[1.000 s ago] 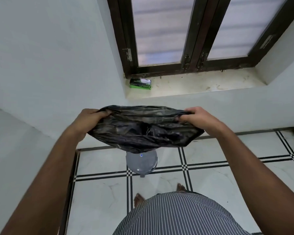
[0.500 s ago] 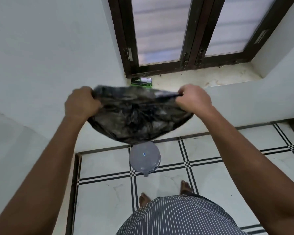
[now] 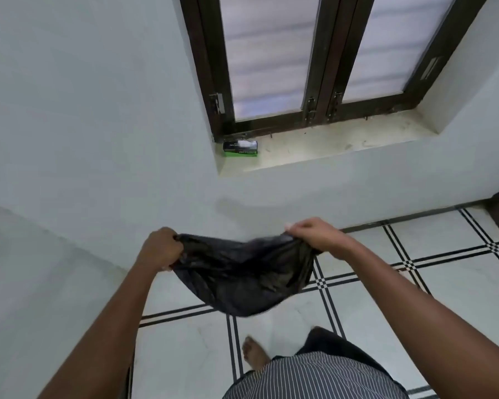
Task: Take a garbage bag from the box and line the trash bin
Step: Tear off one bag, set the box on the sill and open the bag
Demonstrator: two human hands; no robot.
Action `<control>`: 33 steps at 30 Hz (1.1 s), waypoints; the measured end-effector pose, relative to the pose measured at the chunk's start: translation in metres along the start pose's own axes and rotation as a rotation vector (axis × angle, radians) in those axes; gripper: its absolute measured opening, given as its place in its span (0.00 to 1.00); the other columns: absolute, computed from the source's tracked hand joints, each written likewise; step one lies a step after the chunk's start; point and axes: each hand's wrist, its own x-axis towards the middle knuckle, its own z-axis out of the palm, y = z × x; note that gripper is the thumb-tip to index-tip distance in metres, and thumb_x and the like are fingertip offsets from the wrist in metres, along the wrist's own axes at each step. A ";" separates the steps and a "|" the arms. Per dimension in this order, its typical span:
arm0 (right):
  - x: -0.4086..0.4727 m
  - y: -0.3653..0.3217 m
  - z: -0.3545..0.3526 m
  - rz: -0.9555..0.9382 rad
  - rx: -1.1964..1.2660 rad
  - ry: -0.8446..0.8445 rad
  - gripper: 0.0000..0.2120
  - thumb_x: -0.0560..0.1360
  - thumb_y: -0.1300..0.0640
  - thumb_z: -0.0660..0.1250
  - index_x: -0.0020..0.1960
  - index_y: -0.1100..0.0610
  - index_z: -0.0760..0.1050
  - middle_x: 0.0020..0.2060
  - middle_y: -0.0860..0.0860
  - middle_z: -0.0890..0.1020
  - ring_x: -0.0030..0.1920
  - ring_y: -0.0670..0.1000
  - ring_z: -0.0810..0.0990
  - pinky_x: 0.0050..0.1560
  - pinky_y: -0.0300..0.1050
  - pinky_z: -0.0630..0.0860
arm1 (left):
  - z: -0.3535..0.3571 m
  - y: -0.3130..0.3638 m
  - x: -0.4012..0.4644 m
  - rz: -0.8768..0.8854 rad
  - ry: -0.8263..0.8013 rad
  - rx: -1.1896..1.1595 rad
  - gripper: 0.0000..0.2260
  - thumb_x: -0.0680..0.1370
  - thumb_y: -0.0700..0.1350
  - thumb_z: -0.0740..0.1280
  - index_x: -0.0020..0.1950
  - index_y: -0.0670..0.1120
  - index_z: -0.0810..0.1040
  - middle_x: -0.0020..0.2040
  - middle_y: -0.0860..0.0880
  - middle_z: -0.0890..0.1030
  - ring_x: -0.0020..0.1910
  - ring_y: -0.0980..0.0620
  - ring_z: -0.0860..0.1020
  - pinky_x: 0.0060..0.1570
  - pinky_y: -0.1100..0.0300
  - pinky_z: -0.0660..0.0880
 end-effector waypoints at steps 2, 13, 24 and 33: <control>-0.001 -0.019 -0.011 -0.047 0.007 0.286 0.18 0.86 0.44 0.67 0.48 0.54 0.89 0.37 0.45 0.84 0.44 0.52 0.82 0.43 0.43 0.73 | -0.012 0.005 -0.002 0.024 0.221 0.002 0.14 0.65 0.48 0.59 0.41 0.42 0.79 0.41 0.39 0.84 0.43 0.38 0.84 0.44 0.50 0.81; -0.043 -0.059 -0.045 -0.114 -0.305 -0.086 0.17 0.80 0.39 0.74 0.58 0.53 0.84 0.50 0.53 0.89 0.53 0.56 0.88 0.51 0.49 0.81 | -0.019 0.067 -0.045 0.251 -0.008 -0.305 0.11 0.83 0.52 0.71 0.58 0.46 0.85 0.49 0.46 0.87 0.46 0.47 0.85 0.41 0.57 0.80; -0.092 -0.102 -0.081 -0.786 -0.096 1.006 0.19 0.80 0.62 0.64 0.69 0.49 0.79 0.50 0.53 0.87 0.45 0.52 0.83 0.47 0.46 0.79 | -0.050 0.126 -0.117 0.442 1.085 -0.253 0.25 0.72 0.37 0.63 0.70 0.45 0.76 0.57 0.41 0.85 0.51 0.40 0.81 0.50 0.50 0.76; -0.063 0.050 -0.051 0.044 -0.635 -0.327 0.20 0.79 0.33 0.73 0.56 0.49 0.87 0.46 0.48 0.85 0.44 0.51 0.83 0.35 0.39 0.76 | 0.063 0.040 -0.081 -0.031 -0.150 0.021 0.11 0.75 0.41 0.62 0.47 0.42 0.84 0.40 0.44 0.82 0.35 0.46 0.79 0.27 0.61 0.72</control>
